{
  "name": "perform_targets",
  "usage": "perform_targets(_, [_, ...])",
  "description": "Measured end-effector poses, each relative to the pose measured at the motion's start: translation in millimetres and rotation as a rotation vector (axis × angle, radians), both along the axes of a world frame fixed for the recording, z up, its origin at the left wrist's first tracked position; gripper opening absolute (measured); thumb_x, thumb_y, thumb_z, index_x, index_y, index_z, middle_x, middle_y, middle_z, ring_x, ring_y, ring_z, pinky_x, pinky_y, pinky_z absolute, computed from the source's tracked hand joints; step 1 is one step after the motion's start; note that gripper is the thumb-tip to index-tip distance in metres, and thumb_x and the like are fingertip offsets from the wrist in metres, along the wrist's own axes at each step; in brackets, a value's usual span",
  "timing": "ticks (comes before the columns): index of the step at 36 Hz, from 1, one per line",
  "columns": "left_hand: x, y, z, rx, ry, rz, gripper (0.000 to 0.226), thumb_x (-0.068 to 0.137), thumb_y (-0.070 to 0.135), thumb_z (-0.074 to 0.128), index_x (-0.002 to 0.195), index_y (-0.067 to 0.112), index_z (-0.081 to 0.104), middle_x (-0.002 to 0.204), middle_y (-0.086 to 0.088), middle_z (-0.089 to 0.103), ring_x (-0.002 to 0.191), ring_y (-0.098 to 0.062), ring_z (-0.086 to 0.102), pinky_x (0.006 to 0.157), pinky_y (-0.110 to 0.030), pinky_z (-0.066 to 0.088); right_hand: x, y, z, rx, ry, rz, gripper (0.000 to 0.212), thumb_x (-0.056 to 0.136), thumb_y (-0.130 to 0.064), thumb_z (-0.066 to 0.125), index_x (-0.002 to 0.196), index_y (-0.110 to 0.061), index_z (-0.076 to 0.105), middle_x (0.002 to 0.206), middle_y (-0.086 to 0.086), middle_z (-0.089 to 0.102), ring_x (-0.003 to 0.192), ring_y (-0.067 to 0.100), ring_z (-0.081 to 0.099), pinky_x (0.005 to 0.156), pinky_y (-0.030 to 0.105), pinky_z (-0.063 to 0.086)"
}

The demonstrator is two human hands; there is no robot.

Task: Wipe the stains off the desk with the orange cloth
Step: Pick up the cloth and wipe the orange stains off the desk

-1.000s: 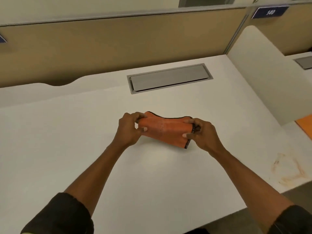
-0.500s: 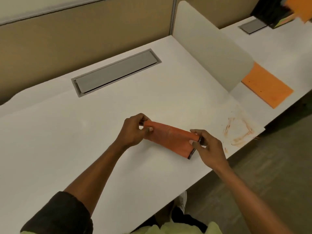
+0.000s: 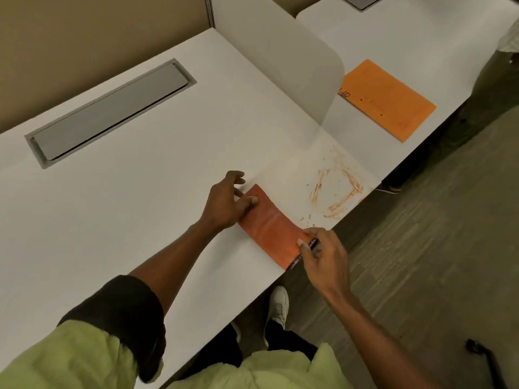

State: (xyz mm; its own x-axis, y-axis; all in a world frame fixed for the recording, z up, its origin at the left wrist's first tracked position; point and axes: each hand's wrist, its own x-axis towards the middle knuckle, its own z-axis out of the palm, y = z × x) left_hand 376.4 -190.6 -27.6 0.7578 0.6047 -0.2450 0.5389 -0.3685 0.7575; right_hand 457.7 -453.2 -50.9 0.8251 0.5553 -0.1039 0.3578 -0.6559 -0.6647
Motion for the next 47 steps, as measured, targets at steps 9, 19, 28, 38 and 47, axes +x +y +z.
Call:
perform_targets(9, [-52, -16, -38, 0.139, 0.114, 0.025, 0.076, 0.111, 0.057, 0.032, 0.172, 0.013, 0.025, 0.180, -0.005, 0.026, 0.167, -0.023, 0.024, 0.136, -0.042, 0.021, 11, 25, -12, 0.039, -0.433, 0.350, 0.035, 0.105, -0.037, 0.056, 0.133, -0.016, 0.062, 0.155, 0.009, 0.046, 0.141, 0.023, 0.046, 0.110, 0.037, 0.041])
perform_targets(19, [-88, -49, -88, 0.441, 0.184, -0.081, 0.078, 0.115, 0.057, 0.025, 0.175, 0.016, -0.004, 0.183, 0.001, -0.017, 0.169, -0.015, -0.015, 0.136, -0.032, -0.010, 5, 80, -42, -0.221, -0.496, 0.878, 0.080, 0.106, -0.044, 0.043, 0.167, -0.019, -0.004, 0.176, 0.008, -0.007, 0.164, 0.025, -0.007, 0.131, 0.049, 0.016])
perform_targets(28, [-87, -50, -95, 0.536, 0.231, -0.076, 0.081, 0.114, 0.061, 0.025, 0.174, 0.014, -0.004, 0.184, -0.003, -0.013, 0.171, -0.019, -0.010, 0.137, -0.036, -0.004, 45, 122, -43, -0.178, -0.415, 0.523, 0.075, 0.103, -0.013, 0.043, 0.167, -0.016, 0.005, 0.176, 0.010, 0.004, 0.164, 0.029, -0.004, 0.131, 0.050, 0.015])
perform_targets(38, [-87, -49, -98, 0.540, 0.232, -0.067, 0.084, 0.113, 0.064, 0.027, 0.175, 0.015, -0.003, 0.184, -0.003, -0.010, 0.171, -0.020, -0.006, 0.137, -0.039, 0.001, -17, 57, -31, -0.093, -0.282, 0.480, 0.088, 0.090, 0.014, 0.051, 0.166, -0.010, 0.014, 0.175, 0.011, 0.007, 0.163, 0.029, -0.003, 0.133, 0.050, 0.011])
perform_targets(47, [-86, -50, -94, 0.542, 0.216, -0.058, 0.080, 0.115, 0.060, 0.026, 0.175, 0.015, -0.002, 0.184, -0.001, -0.011, 0.171, -0.020, -0.008, 0.137, -0.037, -0.002, 50, 102, -32, -0.054, -0.278, 0.413, 0.073, 0.097, 0.007, 0.050, 0.164, -0.012, 0.027, 0.173, 0.009, 0.021, 0.163, 0.026, 0.008, 0.132, 0.049, 0.016])
